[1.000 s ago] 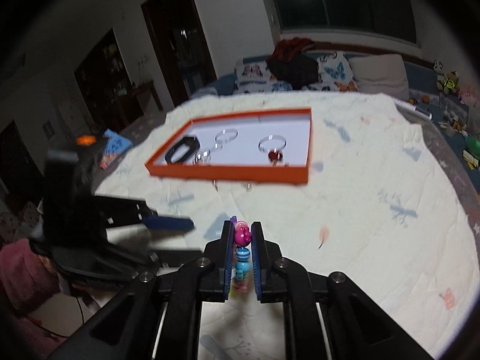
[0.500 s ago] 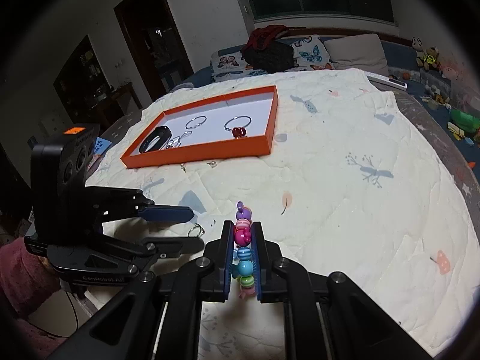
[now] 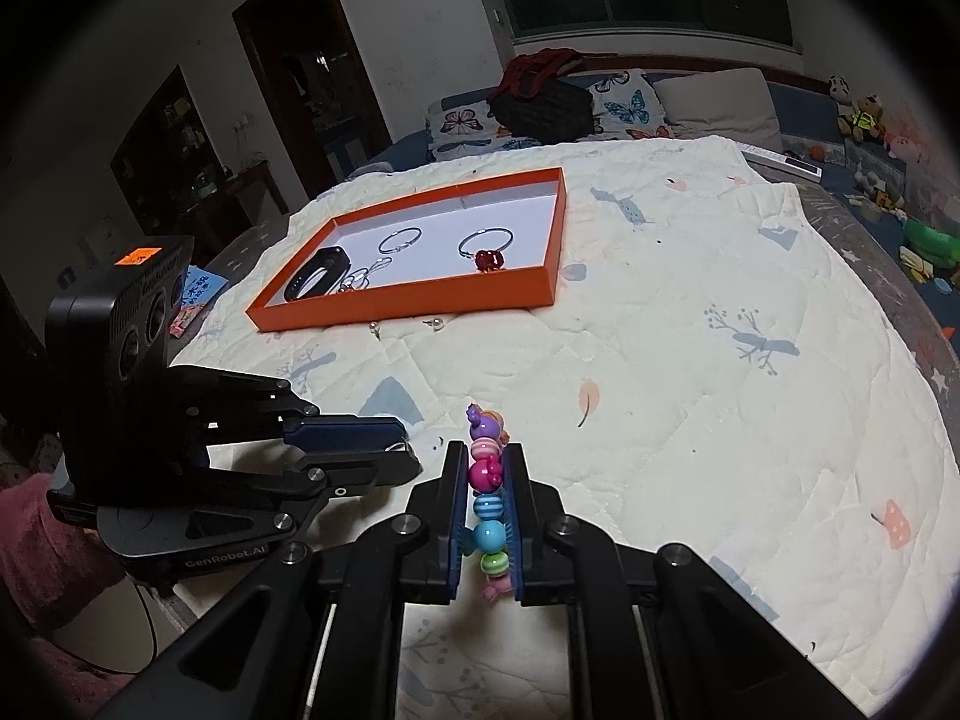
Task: Organize jewelry
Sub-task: 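Carry the bracelet and small ring into the tray and open both tools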
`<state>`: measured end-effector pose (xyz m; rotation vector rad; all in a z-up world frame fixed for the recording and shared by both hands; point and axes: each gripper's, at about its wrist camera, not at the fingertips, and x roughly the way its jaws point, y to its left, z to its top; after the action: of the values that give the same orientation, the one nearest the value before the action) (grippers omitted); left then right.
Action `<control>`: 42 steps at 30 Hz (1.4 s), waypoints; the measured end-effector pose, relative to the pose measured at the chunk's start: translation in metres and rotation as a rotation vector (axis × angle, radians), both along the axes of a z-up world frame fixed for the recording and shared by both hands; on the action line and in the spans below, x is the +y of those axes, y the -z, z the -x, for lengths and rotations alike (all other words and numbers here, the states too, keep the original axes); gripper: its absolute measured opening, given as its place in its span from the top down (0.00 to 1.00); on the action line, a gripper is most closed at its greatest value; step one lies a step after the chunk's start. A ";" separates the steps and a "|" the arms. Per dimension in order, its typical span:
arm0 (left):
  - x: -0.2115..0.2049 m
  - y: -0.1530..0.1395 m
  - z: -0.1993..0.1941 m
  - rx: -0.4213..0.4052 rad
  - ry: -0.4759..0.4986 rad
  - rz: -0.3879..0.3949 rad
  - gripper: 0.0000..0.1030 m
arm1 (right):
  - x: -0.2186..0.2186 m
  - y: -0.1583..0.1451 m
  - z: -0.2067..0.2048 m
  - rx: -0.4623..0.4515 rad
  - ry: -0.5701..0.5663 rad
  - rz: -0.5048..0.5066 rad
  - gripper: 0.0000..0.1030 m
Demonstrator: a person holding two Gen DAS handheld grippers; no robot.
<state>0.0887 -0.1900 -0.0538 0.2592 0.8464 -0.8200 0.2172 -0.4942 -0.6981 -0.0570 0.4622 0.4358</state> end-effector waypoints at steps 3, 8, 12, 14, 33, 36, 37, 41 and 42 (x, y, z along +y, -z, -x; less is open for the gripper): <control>0.010 -0.009 -0.004 -0.002 -0.039 0.023 0.82 | 0.005 -0.011 0.001 -0.022 -0.021 0.005 0.87; 0.035 -0.035 -0.020 -0.043 -0.129 0.051 0.82 | 0.016 -0.037 -0.003 -0.075 -0.062 0.009 0.87; 0.062 -0.059 -0.049 -0.076 -0.220 0.063 0.82 | 0.027 -0.064 -0.015 -0.119 -0.098 -0.010 0.87; 0.072 -0.067 -0.064 -0.091 -0.254 0.059 0.82 | 0.033 -0.076 -0.023 -0.138 -0.112 -0.010 0.87; 0.083 -0.013 -0.177 0.034 -0.356 -0.028 0.82 | 0.062 -0.062 -0.129 -0.015 -0.074 0.033 0.87; 0.083 -0.007 -0.179 0.043 -0.360 -0.029 0.82 | 0.059 -0.058 -0.135 -0.002 -0.059 0.035 0.87; 0.081 -0.006 -0.181 0.047 -0.361 -0.028 0.82 | 0.059 -0.057 -0.136 -0.001 -0.052 0.041 0.87; 0.079 -0.002 -0.184 0.060 -0.366 -0.030 0.82 | 0.059 -0.054 -0.141 0.003 -0.021 0.077 0.86; 0.079 -0.002 -0.184 0.058 -0.368 -0.032 0.82 | 0.059 -0.053 -0.143 0.003 -0.016 0.084 0.86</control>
<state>0.2725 -0.1109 -0.0522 0.1028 0.9282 -0.4721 0.3602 -0.4352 -0.6453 -0.1414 0.4833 0.4321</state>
